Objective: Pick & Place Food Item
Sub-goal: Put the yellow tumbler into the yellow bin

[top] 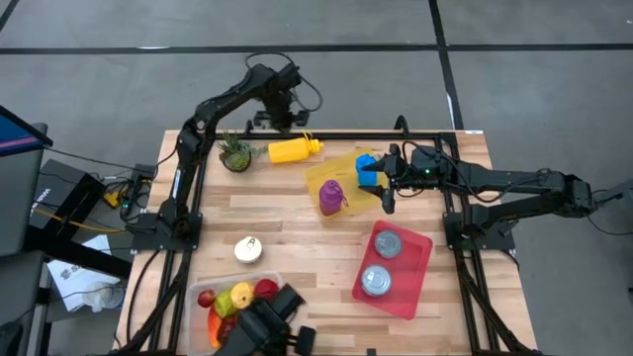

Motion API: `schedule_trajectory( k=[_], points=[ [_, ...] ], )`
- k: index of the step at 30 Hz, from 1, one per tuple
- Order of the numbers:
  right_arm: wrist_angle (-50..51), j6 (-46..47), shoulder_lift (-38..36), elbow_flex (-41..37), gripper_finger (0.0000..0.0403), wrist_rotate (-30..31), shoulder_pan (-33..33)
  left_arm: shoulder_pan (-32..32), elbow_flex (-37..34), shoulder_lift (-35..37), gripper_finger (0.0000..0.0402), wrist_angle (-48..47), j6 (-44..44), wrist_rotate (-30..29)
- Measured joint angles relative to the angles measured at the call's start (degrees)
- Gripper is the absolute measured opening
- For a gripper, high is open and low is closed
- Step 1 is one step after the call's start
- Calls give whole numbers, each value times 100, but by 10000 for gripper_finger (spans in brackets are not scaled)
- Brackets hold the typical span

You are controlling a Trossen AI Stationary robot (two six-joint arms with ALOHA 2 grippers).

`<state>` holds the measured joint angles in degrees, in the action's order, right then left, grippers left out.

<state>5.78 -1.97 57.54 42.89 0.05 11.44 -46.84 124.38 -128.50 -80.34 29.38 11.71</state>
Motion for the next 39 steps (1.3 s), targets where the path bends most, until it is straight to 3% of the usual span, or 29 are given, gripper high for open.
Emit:
schedule_trajectory(
  k=[3,6,10,14,20,25,39],
  points=[
    [-2,-16,0,0,255,-2,4,275,0,19,0,702,439,435],
    [-4,-66,0,0,255,-1,-2,562,0,19,0,1433,885,412],
    [-4,-103,0,0,255,-2,-2,819,-23,-103,0,1847,1324,-625],
    [2,-141,0,0,255,-2,-3,800,-256,-156,0,2009,1763,-1240],
    [28,-217,0,0,255,-4,-11,754,-258,-152,0,2179,2158,-1613],
    [37,-256,0,0,255,-4,-13,729,-258,-152,0,2036,2212,-1780],
    [59,-254,-35,0,255,-24,-13,829,-315,-145,0,345,1582,-1554]
  ],
)
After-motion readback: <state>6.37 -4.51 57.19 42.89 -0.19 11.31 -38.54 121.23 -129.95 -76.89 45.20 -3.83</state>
